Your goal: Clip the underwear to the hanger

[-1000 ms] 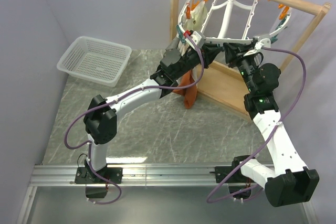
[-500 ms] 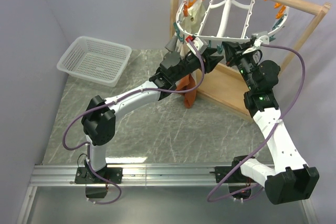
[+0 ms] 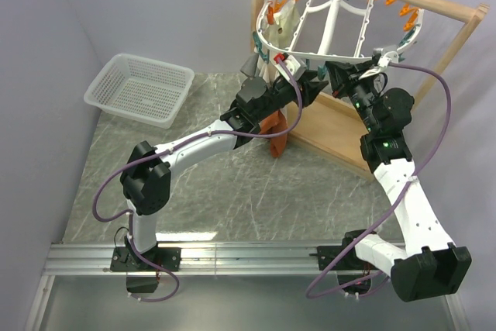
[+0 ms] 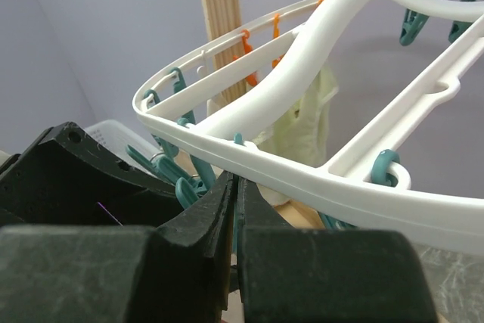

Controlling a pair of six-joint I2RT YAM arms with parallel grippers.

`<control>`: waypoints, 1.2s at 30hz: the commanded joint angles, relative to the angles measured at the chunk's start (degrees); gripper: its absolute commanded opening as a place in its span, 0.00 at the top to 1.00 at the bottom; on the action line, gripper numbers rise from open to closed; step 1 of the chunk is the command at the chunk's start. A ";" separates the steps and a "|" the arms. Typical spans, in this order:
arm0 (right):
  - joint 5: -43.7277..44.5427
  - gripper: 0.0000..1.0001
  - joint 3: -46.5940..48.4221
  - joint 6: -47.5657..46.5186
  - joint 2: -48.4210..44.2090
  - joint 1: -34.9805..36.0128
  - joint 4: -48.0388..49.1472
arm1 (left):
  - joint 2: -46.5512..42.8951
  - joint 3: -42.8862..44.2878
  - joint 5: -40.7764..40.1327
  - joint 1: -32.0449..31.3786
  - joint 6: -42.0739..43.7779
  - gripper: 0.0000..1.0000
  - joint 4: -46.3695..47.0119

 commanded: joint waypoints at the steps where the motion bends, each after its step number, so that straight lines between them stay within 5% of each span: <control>1: -2.89 1.00 3.10 2.50 0.25 0.29 -0.85 | -1.46 2.40 -0.31 -0.08 0.81 0.55 3.37; 5: -5.27 0.95 3.62 3.12 0.25 0.12 -2.17 | -1.45 1.44 0.13 0.27 1.52 0.84 5.04; 11: -5.18 0.65 5.38 1.45 -0.63 -0.32 -5.25 | -1.54 -1.03 1.36 0.98 2.57 1.00 7.24; 13: -4.92 0.51 5.91 1.18 -1.51 -0.76 -6.83 | -1.46 -1.29 1.80 1.15 2.66 1.00 8.21; 18: -7.90 0.37 8.02 0.83 -2.74 -3.13 -10.34 | -1.37 -1.64 2.94 1.50 2.84 1.00 9.44; 26: -15.46 0.32 9.51 2.23 -0.73 -3.66 -10.96 | -1.89 -2.78 5.14 2.21 2.84 1.00 10.05; 36: -11.95 0.32 12.85 3.56 5.60 -2.08 -10.08 | -2.16 -3.14 6.37 2.30 2.75 1.00 9.88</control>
